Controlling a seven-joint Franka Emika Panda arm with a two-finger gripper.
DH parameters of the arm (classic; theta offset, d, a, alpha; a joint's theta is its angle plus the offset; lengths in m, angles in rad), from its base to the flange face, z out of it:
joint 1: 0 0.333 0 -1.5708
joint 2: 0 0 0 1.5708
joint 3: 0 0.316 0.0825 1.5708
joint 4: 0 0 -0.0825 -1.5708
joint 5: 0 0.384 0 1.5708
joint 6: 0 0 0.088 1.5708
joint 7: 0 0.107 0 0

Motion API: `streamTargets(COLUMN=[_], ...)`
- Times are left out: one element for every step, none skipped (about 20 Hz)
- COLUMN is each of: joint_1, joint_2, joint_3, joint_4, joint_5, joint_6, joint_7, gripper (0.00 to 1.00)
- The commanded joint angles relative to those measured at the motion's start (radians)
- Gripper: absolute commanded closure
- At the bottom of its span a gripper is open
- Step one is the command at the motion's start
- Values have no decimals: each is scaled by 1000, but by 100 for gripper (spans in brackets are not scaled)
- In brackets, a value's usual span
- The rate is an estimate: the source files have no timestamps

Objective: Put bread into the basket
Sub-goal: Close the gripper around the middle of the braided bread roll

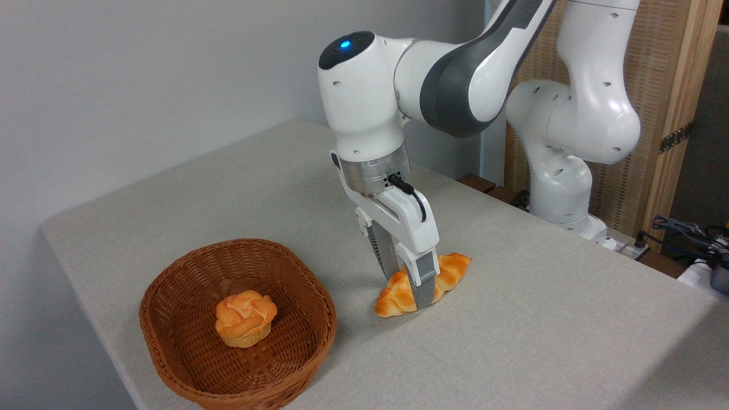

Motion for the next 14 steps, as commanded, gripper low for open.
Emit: streamTargets(joint_1=[-16, -14, -14, -16, -14, -14, -16, -14, -14, -14, -14, -14, -14, -14], joint_2=[-11, -11, -11, -11, -11, -11, -11, -11, -11, -11, -11, -11, -11, -11], joint_3=[17, 17, 17, 17, 17, 17, 17, 17, 17, 17, 17, 17, 17, 17], joint_4=[-14, -14, -14, -14, -14, -14, -14, -14, -14, -14, -14, -14, -14, -12], joint_5=[17, 17, 19, 19, 17, 19, 19, 17, 19, 19, 17, 17, 17, 17], joint_6=[-27, -39, -49, -58, -67, -76, -84, -90, -93, -96, -101, -101, -101, -101], joint_7=[9, 9, 11, 9, 11, 11, 11, 9, 11, 9, 9, 11, 9, 11], gripper=[0, 0, 0, 0, 0, 0, 0, 0, 0, 0, 2, 11, 25, 38])
